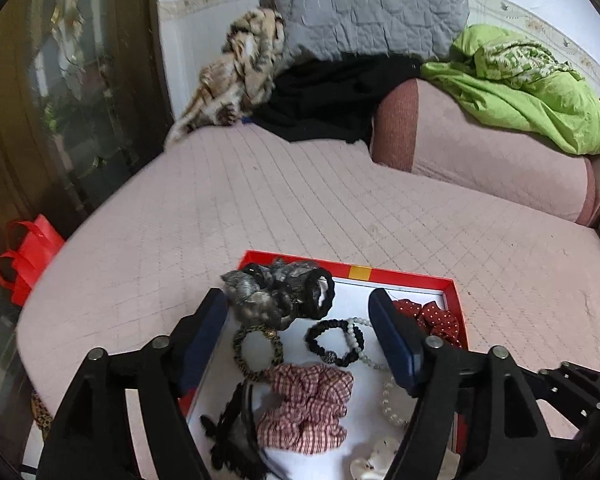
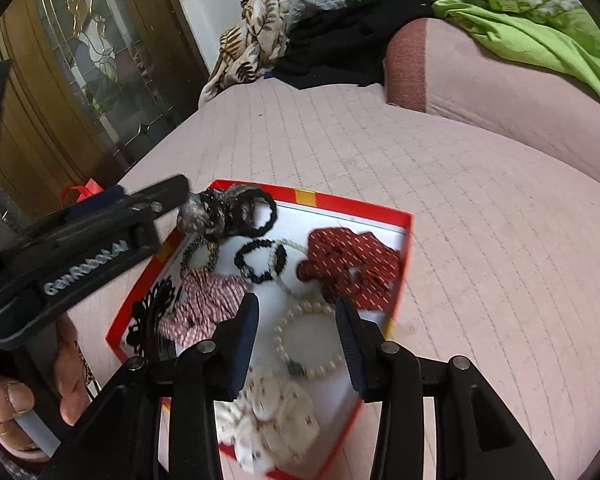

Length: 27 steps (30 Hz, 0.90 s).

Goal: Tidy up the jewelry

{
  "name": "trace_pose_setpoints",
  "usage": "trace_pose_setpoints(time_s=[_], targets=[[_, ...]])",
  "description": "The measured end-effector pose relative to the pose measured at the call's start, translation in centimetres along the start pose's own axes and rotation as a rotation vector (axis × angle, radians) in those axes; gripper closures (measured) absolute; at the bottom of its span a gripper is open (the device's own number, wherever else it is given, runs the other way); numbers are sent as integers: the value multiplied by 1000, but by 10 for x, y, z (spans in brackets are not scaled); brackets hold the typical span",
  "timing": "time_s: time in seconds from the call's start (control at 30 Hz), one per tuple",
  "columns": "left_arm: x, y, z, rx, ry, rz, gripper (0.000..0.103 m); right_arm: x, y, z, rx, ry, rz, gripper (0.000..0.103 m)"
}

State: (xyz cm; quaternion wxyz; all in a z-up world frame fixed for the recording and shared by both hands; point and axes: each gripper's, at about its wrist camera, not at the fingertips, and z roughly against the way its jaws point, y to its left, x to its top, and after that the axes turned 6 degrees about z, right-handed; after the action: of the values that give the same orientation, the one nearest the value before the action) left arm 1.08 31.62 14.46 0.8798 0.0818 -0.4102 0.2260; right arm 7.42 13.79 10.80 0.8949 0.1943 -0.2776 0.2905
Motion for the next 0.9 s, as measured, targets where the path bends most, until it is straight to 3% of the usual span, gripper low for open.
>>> trace_pose_setpoints(time_s=[0.17,0.43,0.63,0.7,0.9], targets=[[-13,-5,40,64,-97,10,14,-23,-8,27,-49,-2,-25,52],[-38,-10,101,39,-167,38,9,-62,-22,72,-132,-13,-66,42],[-61,-16,137,28,-198,59,9,-88,-25,101,-178,-19,-72,40],[-68,-17,148,24,-204,73,2,-95,-25,109,-191,-22,-76,39],[-86,-25,160,42,-170,80,1,-113,-23,134,-241,-46,-81,33]])
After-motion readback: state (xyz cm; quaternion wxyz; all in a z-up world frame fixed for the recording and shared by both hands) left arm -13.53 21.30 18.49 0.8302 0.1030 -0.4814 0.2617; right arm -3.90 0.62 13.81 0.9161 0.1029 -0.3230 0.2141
